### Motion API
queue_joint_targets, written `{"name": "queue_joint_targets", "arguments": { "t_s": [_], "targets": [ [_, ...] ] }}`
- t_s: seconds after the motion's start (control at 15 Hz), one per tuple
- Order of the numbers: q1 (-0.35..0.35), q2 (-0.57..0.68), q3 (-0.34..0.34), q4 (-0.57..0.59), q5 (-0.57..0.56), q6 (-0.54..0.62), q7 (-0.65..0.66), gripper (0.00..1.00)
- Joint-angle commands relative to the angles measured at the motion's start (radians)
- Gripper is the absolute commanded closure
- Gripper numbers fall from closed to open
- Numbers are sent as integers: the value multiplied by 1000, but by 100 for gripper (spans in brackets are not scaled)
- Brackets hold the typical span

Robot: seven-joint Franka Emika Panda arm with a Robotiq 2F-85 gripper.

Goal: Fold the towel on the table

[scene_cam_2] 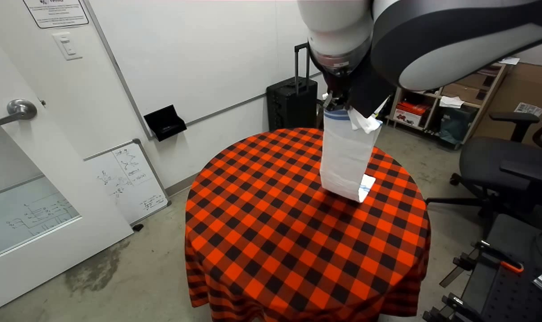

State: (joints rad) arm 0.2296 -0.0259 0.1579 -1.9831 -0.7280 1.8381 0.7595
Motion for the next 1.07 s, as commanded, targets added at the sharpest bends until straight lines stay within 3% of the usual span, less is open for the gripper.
{"name": "queue_joint_targets", "arguments": {
  "t_s": [0.0,0.73,1.0],
  "targets": [
    [4,-22,43,-5,-17,-17,18,99],
    [95,3,185,39,-28,-30,22,99],
    [86,9,180,26,-35,-23,35,99]
  ]
}}
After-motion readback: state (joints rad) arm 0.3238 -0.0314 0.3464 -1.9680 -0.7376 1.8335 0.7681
